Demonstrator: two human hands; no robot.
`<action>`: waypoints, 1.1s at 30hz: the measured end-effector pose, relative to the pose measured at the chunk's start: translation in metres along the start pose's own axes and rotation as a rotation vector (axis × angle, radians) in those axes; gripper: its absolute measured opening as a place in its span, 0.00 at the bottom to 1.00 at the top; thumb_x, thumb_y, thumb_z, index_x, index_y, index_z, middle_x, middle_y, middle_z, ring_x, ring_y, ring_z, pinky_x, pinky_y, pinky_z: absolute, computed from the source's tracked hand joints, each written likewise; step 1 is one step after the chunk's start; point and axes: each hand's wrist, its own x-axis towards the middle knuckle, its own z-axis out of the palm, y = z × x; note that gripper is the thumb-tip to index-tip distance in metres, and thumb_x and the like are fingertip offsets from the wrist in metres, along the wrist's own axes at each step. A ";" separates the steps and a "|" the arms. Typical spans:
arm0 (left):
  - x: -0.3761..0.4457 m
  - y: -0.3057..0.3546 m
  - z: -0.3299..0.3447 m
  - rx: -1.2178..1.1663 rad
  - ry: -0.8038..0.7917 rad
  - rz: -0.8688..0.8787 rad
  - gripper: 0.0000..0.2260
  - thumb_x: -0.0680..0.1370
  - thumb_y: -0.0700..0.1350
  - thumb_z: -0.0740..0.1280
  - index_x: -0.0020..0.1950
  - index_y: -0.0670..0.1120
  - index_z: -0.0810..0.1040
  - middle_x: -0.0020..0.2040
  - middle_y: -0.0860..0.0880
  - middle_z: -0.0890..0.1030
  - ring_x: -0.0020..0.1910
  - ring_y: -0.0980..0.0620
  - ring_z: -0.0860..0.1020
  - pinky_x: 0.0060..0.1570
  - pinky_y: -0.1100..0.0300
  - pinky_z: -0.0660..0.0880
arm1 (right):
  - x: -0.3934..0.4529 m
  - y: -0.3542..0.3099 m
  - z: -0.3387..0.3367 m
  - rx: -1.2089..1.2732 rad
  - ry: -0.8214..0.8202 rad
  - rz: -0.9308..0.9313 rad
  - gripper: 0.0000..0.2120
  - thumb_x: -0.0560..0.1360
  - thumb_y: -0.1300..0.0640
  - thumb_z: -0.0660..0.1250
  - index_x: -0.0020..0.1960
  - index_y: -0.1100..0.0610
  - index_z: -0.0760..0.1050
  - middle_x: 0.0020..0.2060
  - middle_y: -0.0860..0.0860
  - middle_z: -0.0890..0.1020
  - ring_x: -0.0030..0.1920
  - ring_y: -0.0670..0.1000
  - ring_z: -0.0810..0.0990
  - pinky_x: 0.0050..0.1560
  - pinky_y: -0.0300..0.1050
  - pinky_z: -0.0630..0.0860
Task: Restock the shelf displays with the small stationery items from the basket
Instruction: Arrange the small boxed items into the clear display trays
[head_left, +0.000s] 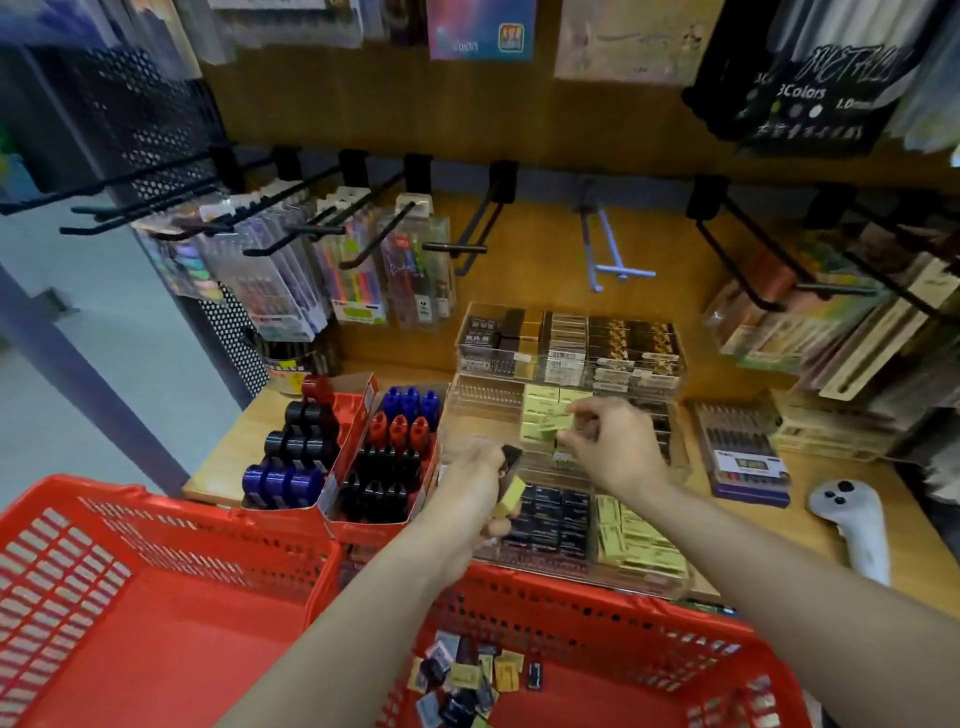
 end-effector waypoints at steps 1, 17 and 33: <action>0.003 0.000 -0.002 0.004 0.004 -0.001 0.13 0.84 0.48 0.53 0.56 0.43 0.75 0.34 0.47 0.73 0.26 0.54 0.66 0.23 0.63 0.60 | 0.004 0.000 0.007 0.001 -0.007 0.010 0.17 0.74 0.56 0.74 0.62 0.54 0.79 0.53 0.52 0.82 0.44 0.45 0.78 0.52 0.36 0.75; -0.009 0.001 -0.003 0.055 -0.025 0.159 0.09 0.82 0.49 0.63 0.59 0.47 0.77 0.41 0.50 0.82 0.32 0.56 0.71 0.27 0.66 0.65 | -0.011 -0.008 0.003 0.249 -0.037 0.004 0.09 0.77 0.51 0.69 0.52 0.54 0.82 0.47 0.49 0.83 0.40 0.41 0.81 0.41 0.28 0.76; -0.030 0.009 0.044 0.204 -0.214 0.215 0.10 0.81 0.55 0.63 0.54 0.51 0.78 0.39 0.57 0.82 0.36 0.59 0.75 0.33 0.64 0.68 | -0.084 0.015 -0.090 0.968 -0.234 0.209 0.13 0.73 0.67 0.71 0.56 0.58 0.82 0.45 0.53 0.83 0.43 0.55 0.86 0.46 0.40 0.81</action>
